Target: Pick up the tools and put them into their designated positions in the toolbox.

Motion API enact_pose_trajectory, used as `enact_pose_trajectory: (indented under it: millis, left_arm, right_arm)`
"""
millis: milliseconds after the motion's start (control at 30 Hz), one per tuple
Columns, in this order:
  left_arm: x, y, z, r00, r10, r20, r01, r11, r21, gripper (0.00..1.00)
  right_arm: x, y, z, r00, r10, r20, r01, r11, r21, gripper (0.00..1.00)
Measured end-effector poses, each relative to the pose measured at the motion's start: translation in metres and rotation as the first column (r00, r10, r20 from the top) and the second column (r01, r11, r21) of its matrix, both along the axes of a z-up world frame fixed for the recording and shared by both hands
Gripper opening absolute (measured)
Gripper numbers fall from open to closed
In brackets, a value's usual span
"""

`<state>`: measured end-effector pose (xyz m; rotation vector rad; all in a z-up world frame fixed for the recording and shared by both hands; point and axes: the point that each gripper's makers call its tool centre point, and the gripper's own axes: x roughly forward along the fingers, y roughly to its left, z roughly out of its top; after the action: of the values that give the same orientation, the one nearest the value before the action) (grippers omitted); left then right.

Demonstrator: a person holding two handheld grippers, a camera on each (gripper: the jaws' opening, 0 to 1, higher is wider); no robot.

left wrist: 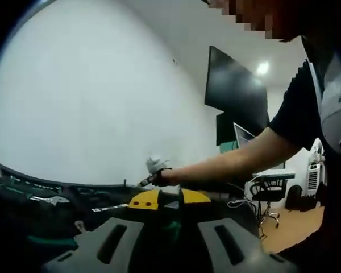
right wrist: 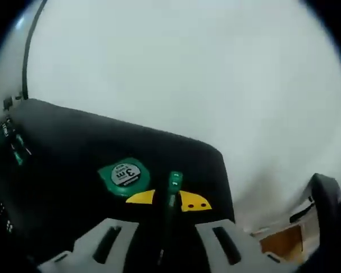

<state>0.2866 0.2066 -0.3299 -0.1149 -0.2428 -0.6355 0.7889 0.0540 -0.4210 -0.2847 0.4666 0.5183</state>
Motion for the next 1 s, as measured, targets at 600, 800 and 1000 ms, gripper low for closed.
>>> enact_pose_trajectory:
  millis: [600, 800, 1000]
  left_arm:
    - [0.009, -0.002, -0.008, 1.000, 0.022, -0.020, -0.020, 0.998, 0.066, 0.14]
    - [0.010, -0.001, -0.010, 0.999, 0.027, -0.024, -0.025, 0.997, 0.079, 0.13]
    - [0.011, -0.002, -0.013, 0.999, 0.033, -0.027, -0.030, 0.995, 0.095, 0.13]
  right_arm:
    - [0.019, -0.017, 0.008, 0.994, -0.107, -0.039, 0.113, 0.961, 0.251, 0.16]
    - [-0.009, 0.014, 0.011, 0.991, 0.085, 0.102, -0.091, 0.994, 0.053, 0.00]
    - [-0.021, 0.016, 0.032, 0.987, 0.058, 0.151, -0.062, 0.998, 0.022, 0.00]
